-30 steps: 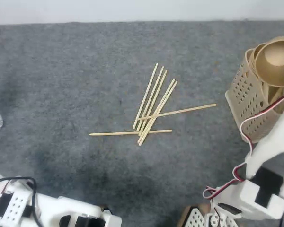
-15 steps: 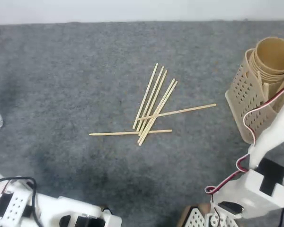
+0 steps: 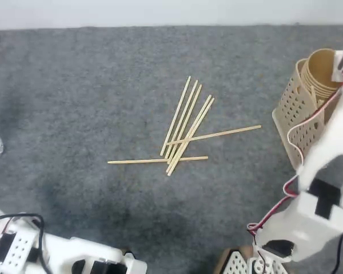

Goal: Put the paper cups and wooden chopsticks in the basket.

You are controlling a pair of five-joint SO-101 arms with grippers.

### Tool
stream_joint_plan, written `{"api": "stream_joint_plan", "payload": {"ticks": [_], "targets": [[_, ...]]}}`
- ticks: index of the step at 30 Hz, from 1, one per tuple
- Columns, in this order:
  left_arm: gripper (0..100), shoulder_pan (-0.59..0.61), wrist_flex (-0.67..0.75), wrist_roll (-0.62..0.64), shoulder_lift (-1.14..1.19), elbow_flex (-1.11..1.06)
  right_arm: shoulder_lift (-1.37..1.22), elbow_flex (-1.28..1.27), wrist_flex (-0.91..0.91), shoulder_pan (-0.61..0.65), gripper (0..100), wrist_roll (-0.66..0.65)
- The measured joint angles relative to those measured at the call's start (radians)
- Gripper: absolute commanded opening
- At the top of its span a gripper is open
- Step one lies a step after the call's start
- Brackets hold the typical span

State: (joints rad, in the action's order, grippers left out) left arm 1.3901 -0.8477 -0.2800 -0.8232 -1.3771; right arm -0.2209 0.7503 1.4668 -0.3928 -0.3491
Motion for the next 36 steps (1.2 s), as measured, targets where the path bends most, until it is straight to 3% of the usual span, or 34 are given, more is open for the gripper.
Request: {"api": "stream_joint_plan", "payload": {"ticks": [10,18,22,26,31,36], "targets": [[22,0.0,0.0,0.0,0.0,0.0,-0.097,0.023,0.006,-0.002,16.2,0.0],[22,0.0,0.0,0.0,0.0,0.0,0.109,0.178,0.149,0.041,16.2,0.0],[22,0.0,0.0,0.0,0.0,0.0,0.186,0.19,0.276,0.187,16.2,0.0],[22,0.0,0.0,0.0,0.0,0.0,0.196,0.11,0.288,0.4,16.4,-0.018],[22,0.0,0.0,0.0,0.0,0.0,0.195,-0.112,0.288,0.623,16.2,-0.137],[22,0.0,0.0,0.0,0.0,0.0,0.195,-0.425,0.222,0.7,16.2,-0.328]]}}
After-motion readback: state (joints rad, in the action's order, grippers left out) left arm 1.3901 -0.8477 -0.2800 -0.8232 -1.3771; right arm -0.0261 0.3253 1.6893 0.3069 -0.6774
